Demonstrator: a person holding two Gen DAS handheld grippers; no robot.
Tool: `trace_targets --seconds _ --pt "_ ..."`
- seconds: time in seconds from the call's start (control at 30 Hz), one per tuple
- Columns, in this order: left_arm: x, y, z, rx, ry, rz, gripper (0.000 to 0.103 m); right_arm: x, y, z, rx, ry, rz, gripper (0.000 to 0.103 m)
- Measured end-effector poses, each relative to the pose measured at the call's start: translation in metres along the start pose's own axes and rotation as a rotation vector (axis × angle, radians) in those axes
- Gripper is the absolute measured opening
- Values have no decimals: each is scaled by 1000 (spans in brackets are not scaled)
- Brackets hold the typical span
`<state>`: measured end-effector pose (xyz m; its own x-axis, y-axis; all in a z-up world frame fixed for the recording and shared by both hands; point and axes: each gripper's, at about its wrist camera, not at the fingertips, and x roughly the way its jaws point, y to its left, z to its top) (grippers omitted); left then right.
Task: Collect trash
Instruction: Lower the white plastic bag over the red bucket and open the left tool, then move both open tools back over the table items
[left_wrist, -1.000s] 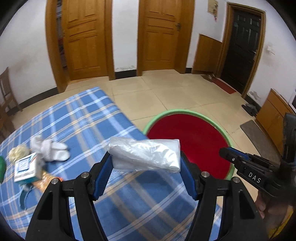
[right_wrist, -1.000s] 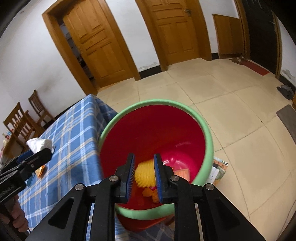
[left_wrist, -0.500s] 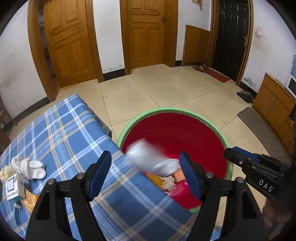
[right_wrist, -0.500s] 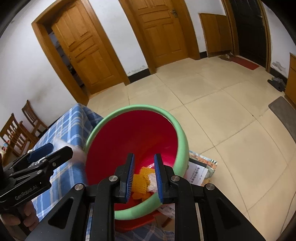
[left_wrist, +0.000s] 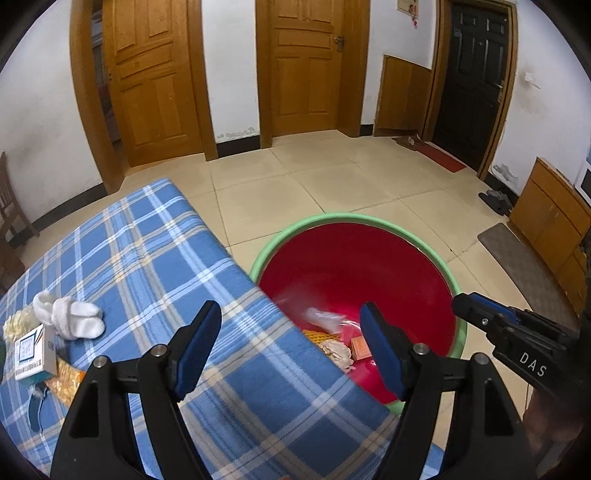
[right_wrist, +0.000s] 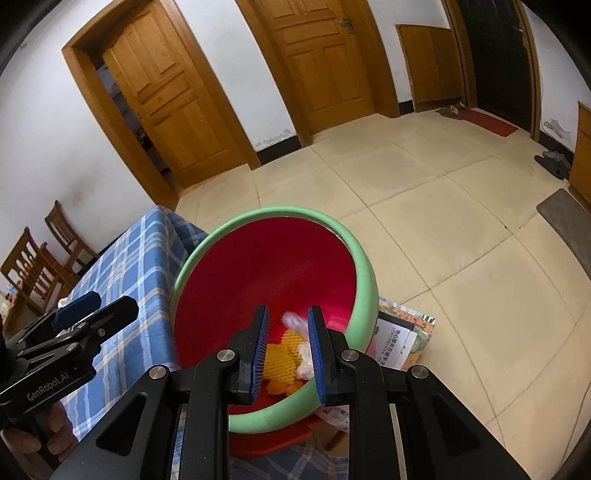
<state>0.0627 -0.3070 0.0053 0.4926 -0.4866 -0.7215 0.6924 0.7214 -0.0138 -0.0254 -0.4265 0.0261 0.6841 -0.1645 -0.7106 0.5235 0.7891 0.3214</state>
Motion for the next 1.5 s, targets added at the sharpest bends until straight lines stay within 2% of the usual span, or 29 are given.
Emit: trace_targets --seconds 0.1,0.23,0.93,1.5 --pt "-4 9 -2 -18 -2 8 77 -3 4 0 -12 0 6 23" --pt "-12 20 -6 -43 -9 21 77 -5 10 -1 -26 -4 22 34" --pt "-58 87 -30 -178 -53 113 77 -9 75 -8 -143 8 93 37" --pt "-91 176 -71 -332 -56 245 77 8 143 -19 -235 54 166 41"
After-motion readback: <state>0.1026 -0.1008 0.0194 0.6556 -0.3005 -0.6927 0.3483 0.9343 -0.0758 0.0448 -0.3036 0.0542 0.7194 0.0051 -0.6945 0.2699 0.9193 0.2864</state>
